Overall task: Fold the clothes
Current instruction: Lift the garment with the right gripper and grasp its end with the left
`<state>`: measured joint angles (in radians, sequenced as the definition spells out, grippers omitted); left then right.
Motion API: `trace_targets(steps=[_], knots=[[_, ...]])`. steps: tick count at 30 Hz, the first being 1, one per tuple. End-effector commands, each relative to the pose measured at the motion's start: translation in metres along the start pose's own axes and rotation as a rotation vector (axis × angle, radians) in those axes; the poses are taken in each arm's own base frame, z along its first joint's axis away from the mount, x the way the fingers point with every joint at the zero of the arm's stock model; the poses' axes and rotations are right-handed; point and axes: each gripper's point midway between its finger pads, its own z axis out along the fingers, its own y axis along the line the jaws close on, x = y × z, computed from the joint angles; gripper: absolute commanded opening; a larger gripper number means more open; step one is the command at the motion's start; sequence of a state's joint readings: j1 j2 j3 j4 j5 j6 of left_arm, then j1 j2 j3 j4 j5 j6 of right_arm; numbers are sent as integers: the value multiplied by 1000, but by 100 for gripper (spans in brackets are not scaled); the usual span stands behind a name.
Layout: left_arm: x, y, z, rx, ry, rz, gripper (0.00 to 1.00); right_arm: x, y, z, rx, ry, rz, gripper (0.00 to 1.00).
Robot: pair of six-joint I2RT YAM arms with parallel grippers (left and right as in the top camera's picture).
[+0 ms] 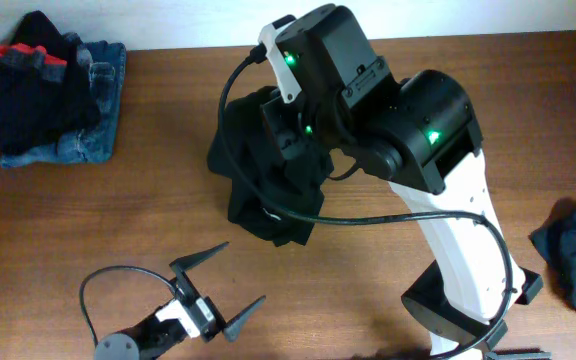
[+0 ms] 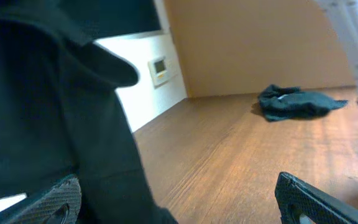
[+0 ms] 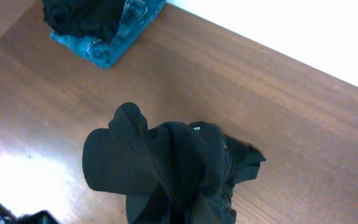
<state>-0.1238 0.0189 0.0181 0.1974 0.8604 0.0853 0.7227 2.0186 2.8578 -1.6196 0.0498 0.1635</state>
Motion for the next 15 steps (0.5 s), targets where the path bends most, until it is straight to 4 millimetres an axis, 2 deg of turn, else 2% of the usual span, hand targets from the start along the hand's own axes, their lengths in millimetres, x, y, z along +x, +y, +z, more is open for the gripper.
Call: trace_targets(steps=[1,4,8,15], knots=[[13,16,1,-95,45,-54,99,-7,2,-26,-30,-63,31,4],[22,23,2,-124,73,-94,99,-8,2,-35,-33,-81,39,4],[39,46,-1,-272,106,-354,99,-10,0,-50,-28,-112,43,4],[37,46,3,-248,98,-359,99,-2,-3,-73,-30,-123,43,4]])
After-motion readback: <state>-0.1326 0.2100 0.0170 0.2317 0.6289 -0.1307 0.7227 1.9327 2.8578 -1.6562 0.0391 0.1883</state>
